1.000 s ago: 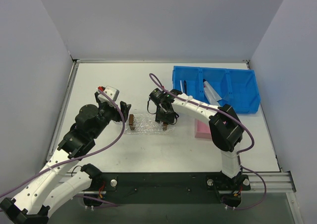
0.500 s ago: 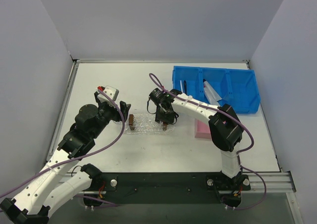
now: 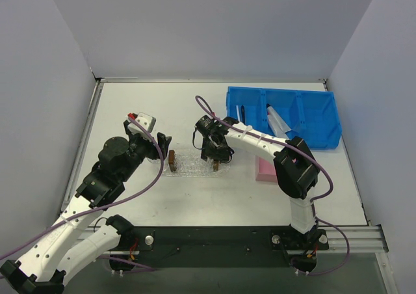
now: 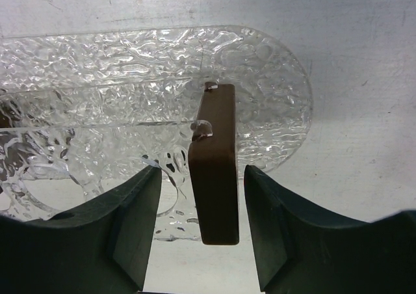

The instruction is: Prepare toiletry sets of a toothbrush and toothpaste on the tray

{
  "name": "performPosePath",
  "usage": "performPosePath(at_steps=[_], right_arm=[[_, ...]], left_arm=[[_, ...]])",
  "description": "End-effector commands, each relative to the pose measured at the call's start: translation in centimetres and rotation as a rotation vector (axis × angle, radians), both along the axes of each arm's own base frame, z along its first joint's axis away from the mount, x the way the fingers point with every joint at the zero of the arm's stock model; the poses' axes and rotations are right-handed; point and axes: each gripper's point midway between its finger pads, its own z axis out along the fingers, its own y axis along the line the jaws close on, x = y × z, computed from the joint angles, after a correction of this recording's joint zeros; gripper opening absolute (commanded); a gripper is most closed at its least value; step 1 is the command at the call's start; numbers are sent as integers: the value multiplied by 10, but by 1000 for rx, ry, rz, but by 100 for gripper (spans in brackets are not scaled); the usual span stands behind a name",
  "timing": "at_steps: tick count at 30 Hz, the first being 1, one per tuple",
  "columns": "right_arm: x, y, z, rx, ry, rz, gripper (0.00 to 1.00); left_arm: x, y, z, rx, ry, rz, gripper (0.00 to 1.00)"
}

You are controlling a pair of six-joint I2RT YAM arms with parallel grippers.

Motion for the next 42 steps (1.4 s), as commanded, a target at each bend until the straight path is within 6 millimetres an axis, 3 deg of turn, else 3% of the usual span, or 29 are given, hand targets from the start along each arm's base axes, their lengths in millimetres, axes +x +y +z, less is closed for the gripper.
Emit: performPosePath(at_steps=[1, 23, 28, 32, 33, 35, 36, 39, 40, 42], right_arm=[[0, 2, 15, 9, -24, 2, 50], [2, -13, 58, 66, -163, -13, 51], [2, -31, 93, 75, -265, 17, 49], [4, -62, 123, 57, -353, 47, 47], [6, -82, 137, 59, -384, 29, 47], [4, -111, 135, 34, -387, 6, 45], [7, -138, 146, 36, -413, -44, 45], [-2, -181, 144, 13, -403, -69, 42], [-1, -207, 136, -16, -381, -107, 40], [-6, -225, 131, -3, -349, -136, 38]], left_arm=[[2, 0, 15, -32, -39, -1, 81], [4, 4, 10, -20, -35, 22, 81], [5, 10, 11, -34, -40, 60, 81], [10, 9, 3, -28, -12, 72, 81], [11, 9, 1, -27, -4, 73, 81], [12, 6, -4, -17, 10, 62, 81], [12, 5, -5, -16, 15, 61, 81], [14, 2, -9, -7, 27, 47, 81], [14, 1, -11, -2, 33, 44, 81], [16, 1, -14, 7, 40, 48, 81]])
